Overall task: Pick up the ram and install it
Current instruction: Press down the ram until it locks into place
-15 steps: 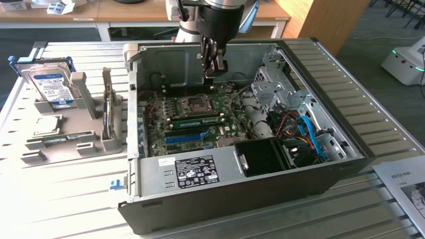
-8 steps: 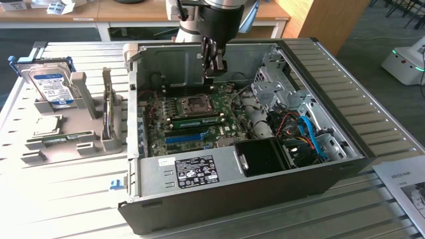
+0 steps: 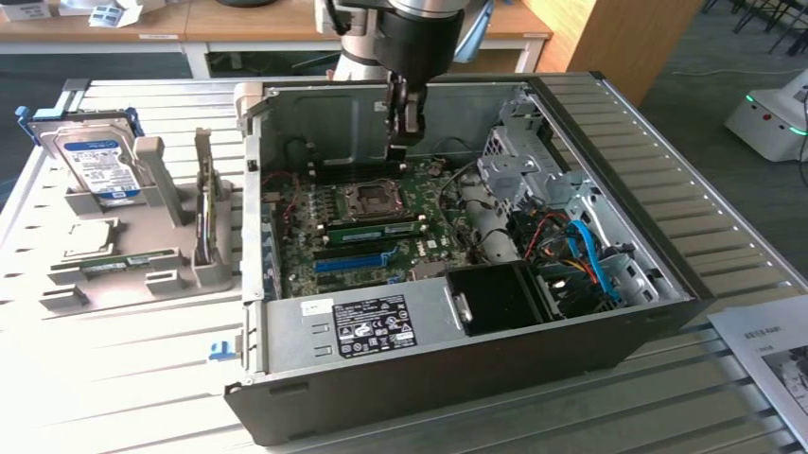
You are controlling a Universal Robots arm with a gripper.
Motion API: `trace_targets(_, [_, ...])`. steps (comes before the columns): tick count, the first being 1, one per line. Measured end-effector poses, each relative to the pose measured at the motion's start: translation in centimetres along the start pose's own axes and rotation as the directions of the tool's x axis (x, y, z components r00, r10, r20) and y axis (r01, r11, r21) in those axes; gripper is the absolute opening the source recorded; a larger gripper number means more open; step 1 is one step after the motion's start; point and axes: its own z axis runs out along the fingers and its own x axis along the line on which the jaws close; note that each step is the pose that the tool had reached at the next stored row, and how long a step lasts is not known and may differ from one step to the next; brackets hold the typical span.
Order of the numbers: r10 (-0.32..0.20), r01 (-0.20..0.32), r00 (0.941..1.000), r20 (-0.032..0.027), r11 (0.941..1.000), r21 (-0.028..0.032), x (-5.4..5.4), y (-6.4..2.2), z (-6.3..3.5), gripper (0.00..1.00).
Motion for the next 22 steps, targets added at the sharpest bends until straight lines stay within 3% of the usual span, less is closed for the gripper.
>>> trace_targets(5, [0.077,-0.077,0.9970,0.0032,0.9970,0.0034,0.00,0.00,0.01,0.10])
trace_targets(10, [0.154,-0.154,0.9881,0.0067,0.9881,0.0066,0.00,0.00,0.03,0.10])
trace_targets(15, [0.225,-0.225,0.9742,0.0102,0.9742,0.0092,0.00,0.00,0.04,0.10])
trace_targets(22, [0.314,-0.314,0.9494,0.0148,0.9494,0.0123,0.00,0.00,0.05,0.10])
